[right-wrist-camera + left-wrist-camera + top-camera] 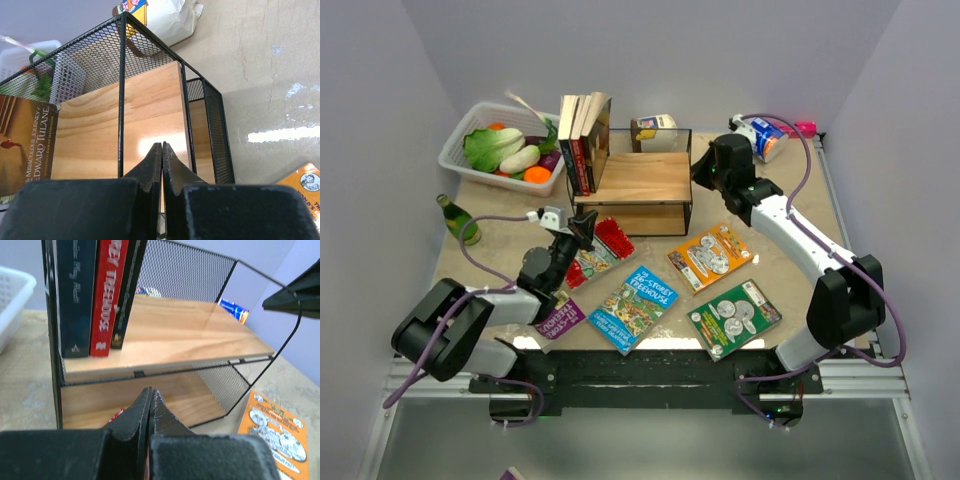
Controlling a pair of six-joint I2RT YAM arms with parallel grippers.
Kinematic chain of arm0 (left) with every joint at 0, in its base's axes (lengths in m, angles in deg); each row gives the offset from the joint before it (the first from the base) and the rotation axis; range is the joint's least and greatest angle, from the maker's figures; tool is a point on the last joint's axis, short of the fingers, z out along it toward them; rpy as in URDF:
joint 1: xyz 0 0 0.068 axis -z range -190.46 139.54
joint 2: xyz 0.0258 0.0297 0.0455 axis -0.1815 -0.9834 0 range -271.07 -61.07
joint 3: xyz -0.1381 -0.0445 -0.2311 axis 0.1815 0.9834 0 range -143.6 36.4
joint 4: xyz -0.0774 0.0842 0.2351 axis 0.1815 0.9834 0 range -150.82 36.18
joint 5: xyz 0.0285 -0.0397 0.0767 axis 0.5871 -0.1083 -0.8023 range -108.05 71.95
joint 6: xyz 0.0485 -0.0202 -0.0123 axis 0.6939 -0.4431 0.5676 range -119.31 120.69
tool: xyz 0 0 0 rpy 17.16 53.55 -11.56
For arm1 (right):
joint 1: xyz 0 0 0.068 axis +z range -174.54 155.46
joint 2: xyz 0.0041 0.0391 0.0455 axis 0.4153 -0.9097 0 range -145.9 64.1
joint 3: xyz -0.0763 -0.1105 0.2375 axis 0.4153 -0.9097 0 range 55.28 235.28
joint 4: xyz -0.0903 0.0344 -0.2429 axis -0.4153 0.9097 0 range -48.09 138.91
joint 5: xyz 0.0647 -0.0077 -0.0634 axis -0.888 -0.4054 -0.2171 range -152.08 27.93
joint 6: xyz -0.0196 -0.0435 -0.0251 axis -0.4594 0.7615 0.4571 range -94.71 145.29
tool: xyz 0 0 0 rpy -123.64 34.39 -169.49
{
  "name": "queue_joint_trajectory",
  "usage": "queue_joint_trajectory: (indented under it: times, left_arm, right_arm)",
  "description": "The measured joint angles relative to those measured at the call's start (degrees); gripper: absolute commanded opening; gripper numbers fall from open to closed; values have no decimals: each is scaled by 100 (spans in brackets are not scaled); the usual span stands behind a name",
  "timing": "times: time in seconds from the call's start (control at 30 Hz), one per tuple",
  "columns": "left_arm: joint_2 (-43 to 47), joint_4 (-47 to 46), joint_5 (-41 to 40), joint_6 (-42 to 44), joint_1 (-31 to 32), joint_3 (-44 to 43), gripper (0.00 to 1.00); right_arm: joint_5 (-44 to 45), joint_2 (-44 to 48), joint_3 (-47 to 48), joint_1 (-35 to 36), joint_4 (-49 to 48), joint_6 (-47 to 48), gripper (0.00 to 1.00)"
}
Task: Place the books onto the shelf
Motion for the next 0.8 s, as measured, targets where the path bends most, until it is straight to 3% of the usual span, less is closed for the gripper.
queue_joint_trajectory:
  times: [0.4, 0.8]
  left_arm:
    - [-361, -72, 50, 297, -254, -761, 0]
    - [-669, -63, -48, 455, -310, -828, 0]
  right_arm:
    - [0, 0, 0, 0, 2, -11, 0]
    - [2, 0, 0, 0, 2, -11, 0]
